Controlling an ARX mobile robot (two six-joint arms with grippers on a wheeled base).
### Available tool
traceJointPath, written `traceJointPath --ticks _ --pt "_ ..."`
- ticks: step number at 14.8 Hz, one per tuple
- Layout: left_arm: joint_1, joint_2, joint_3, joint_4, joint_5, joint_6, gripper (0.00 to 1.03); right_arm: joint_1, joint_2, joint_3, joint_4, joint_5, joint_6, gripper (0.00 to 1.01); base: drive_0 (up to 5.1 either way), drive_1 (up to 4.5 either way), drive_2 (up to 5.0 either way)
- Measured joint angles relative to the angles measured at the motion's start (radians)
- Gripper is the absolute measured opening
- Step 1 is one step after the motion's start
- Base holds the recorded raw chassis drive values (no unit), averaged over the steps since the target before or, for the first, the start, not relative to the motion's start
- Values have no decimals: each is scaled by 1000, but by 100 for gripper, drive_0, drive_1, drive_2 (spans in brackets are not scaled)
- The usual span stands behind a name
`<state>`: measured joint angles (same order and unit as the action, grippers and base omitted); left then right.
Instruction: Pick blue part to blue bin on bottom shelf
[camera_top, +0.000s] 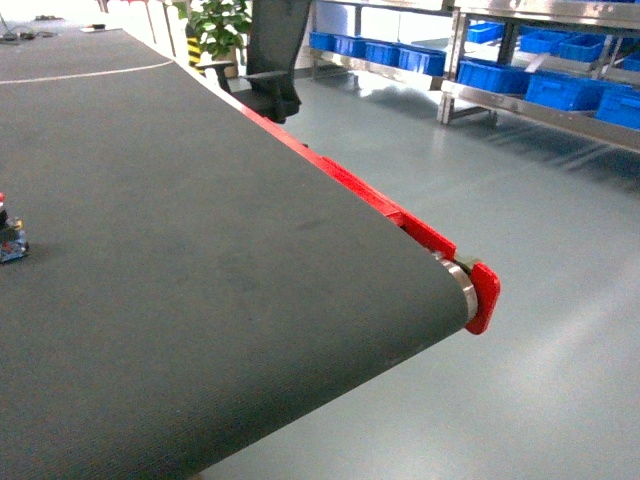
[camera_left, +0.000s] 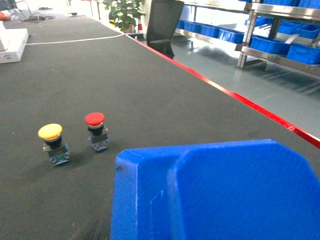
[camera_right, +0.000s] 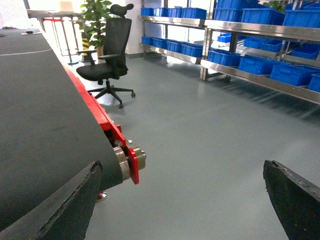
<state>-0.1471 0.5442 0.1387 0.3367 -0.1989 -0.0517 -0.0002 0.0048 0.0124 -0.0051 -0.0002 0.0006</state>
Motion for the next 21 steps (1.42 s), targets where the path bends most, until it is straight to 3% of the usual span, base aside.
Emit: traceJointPath --ticks 21 --pt "0 0 0 0 0 0 44 0 0 0 0 0 0 98 -163 -163 -163"
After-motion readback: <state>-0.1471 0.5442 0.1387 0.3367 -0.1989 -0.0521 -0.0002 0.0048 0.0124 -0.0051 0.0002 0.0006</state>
